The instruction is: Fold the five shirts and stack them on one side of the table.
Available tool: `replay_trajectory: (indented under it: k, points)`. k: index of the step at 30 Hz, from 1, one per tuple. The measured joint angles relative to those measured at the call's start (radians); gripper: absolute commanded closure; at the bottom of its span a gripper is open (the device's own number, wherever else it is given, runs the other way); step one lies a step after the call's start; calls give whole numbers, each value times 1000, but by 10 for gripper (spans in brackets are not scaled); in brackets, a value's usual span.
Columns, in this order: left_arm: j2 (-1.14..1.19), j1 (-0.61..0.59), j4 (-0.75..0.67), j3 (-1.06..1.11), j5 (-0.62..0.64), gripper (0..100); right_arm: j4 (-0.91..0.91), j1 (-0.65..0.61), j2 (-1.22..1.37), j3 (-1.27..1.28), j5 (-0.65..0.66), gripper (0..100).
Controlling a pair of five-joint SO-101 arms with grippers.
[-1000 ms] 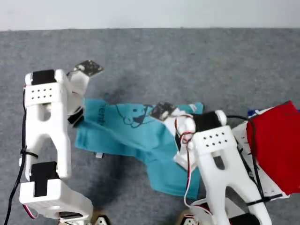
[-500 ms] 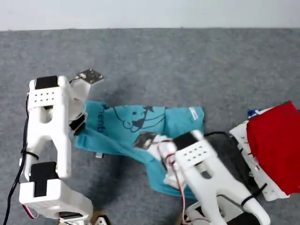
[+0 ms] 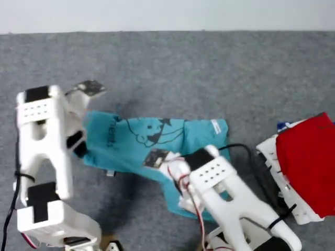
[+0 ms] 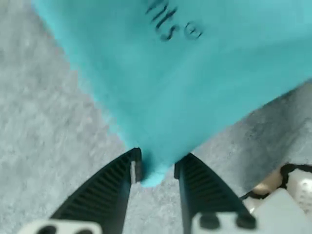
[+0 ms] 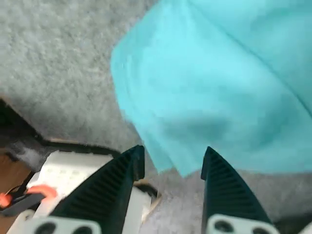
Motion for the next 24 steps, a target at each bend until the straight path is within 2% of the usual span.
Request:
replay_trajectory:
  k: [4,8,11,15,17,20,24]
  points:
    - [0,-78,5,-12,-37,885,146,66,0,-173,14,800]
    - [0,-127,5,-12,-38,885,158,196,5,-325,20,800]
    - [0,-133,5,-12,-38,885,91,308,41,-365,29,800]
    - [0,-120,-21,-12,-34,885,-97,431,175,-376,34,800]
    - [0,-94,-92,-12,21,884,-222,482,272,-388,9,800]
    - [0,-25,-227,-12,173,882,-370,514,442,-448,-31,799]
    - [0,129,-374,-12,311,882,-413,511,666,-620,-91,800]
